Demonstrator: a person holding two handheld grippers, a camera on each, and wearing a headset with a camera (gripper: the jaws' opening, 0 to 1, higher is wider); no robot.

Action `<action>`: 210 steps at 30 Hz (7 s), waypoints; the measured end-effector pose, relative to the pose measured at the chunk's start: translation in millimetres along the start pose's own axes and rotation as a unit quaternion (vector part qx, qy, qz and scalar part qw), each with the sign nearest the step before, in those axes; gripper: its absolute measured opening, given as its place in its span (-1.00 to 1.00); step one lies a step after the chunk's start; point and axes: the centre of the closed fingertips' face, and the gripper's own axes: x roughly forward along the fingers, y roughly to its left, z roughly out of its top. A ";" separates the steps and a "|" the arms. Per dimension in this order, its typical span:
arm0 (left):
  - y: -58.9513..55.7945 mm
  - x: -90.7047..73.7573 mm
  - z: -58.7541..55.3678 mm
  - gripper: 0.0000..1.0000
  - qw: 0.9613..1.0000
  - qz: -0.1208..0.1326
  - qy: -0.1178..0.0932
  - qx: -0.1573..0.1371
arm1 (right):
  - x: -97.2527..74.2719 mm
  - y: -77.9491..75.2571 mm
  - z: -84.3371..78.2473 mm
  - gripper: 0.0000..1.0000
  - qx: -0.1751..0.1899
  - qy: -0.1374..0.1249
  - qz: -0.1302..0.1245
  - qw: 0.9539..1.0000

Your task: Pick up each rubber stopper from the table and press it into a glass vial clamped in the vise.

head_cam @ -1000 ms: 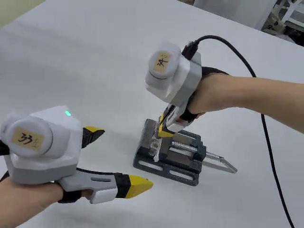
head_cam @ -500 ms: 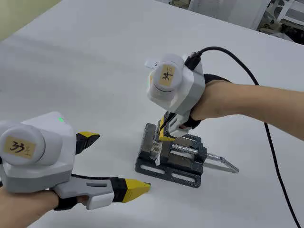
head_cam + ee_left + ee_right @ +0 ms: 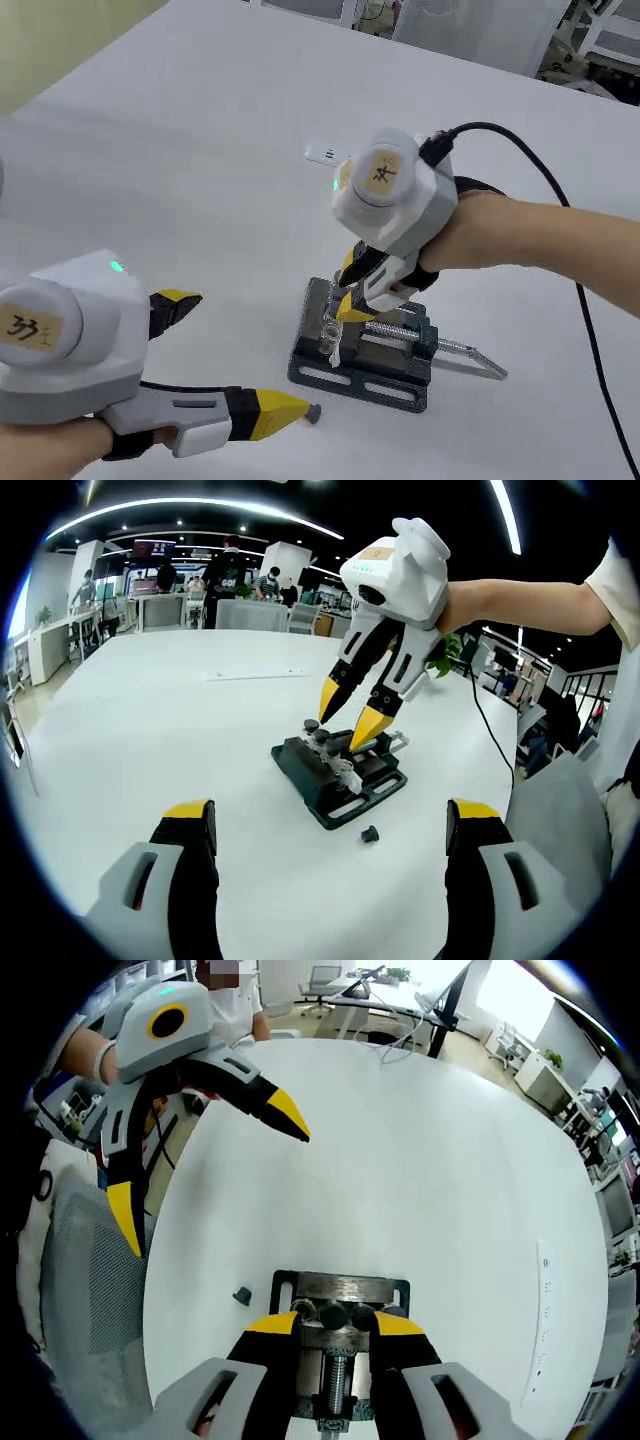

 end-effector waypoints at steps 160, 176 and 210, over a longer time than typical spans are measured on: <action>-134.9 8.4 46.2 -0.93 0.966 -0.224 -0.044 0.122 | -97.9 116.1 3.6 -0.76 -0.056 -0.090 0.071 0.992; -132.7 8.4 44.1 -0.93 0.966 -0.224 -0.044 0.121 | -95.1 122.0 4.5 -0.85 -0.063 -0.087 0.082 0.991; -130.8 5.5 34.2 -0.91 0.968 -0.217 -0.052 0.117 | -88.1 127.3 4.2 -0.88 -0.061 -0.070 0.095 0.991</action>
